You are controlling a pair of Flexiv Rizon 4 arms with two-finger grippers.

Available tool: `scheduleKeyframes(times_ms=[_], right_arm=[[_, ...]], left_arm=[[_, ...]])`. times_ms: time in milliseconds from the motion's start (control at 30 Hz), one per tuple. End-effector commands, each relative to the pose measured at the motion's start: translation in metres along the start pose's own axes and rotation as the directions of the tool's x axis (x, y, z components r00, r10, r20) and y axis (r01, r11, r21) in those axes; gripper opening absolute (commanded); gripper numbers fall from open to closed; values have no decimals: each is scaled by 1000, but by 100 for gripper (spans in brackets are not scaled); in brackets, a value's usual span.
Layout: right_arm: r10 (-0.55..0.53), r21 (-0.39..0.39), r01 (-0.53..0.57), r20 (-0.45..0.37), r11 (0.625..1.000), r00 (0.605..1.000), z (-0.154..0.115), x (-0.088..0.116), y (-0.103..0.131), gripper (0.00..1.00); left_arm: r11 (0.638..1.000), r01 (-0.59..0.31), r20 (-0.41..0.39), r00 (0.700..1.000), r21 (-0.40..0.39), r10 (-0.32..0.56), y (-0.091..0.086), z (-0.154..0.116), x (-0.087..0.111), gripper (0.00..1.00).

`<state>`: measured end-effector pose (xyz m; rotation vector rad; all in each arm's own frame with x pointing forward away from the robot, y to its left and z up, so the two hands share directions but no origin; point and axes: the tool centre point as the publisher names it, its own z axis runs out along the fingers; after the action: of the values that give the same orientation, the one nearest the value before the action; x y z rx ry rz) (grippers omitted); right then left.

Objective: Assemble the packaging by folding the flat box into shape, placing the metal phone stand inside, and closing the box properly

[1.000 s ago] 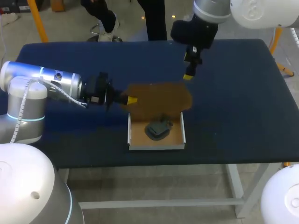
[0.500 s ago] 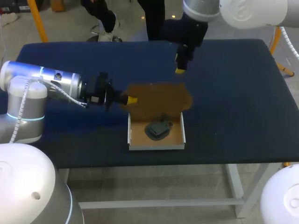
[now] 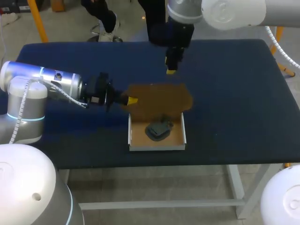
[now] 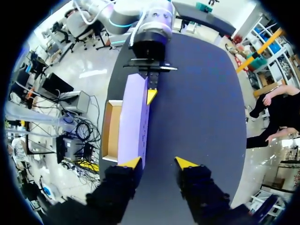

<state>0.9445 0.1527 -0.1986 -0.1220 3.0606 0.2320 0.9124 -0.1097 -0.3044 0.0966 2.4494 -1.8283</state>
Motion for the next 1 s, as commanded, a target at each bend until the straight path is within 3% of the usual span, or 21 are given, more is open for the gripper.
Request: scheduleKeyframes(times_ms=[33,1000], right_arm=[[-14,21,14,-19,1000,1000,7,-5,10,48],[-95,27,97,-39,995,995,27,20,35,47]], left_arm=[[1000,-1,-1,1000,2,1,0,0,0,0],[1000,-1,-1,1000,2,1,0,0,0,0]])
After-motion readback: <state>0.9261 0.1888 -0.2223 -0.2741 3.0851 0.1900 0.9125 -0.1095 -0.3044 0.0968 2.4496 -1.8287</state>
